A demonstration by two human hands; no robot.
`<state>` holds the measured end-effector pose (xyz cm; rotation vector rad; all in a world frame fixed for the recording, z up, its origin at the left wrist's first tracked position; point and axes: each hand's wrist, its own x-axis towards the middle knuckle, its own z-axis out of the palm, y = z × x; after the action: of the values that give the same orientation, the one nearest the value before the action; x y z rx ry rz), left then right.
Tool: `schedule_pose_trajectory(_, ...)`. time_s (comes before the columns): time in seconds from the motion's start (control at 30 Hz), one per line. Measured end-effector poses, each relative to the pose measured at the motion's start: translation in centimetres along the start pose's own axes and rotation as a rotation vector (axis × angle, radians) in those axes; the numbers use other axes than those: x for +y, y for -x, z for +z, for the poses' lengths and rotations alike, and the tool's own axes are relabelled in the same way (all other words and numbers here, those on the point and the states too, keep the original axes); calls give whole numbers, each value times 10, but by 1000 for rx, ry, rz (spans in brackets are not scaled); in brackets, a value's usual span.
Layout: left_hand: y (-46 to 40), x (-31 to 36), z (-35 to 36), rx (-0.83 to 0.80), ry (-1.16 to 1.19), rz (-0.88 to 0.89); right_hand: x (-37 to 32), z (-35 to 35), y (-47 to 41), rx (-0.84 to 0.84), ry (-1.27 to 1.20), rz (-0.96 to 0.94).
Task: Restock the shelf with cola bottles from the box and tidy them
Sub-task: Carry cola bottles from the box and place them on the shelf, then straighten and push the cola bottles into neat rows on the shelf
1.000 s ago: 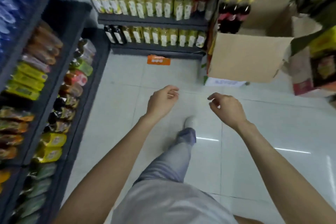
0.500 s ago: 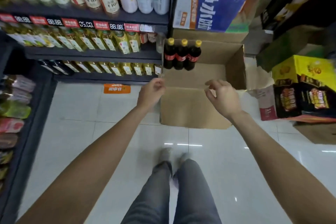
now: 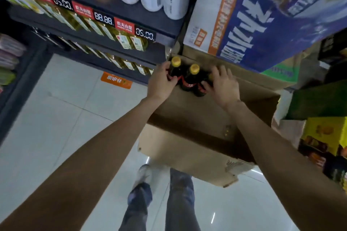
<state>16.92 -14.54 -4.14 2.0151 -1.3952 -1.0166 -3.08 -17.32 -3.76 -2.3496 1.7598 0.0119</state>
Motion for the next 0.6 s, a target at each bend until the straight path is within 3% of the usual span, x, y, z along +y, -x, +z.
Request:
schedule_pose_trajectory(0.13,-27,-2,25,51,19,-45,22,33,-4,66,-539,193)
schedule_pose_trajectory(0.2,-31,-5,34,96,-4,-26,28,46,-5,92,-669,207)
schedule_pose_trajectory(0.3,-35,-12,40,138,-62,27,31,61,-8,134,-688,166)
schedule_pose_trajectory(0.43,-41,-20,42,191,-125,71,27,76,-13,60,-654,83)
schedule_pose_trajectory(0.6,-45,-28,47,246,-95,107,16,81,-23,-28,-815,-184)
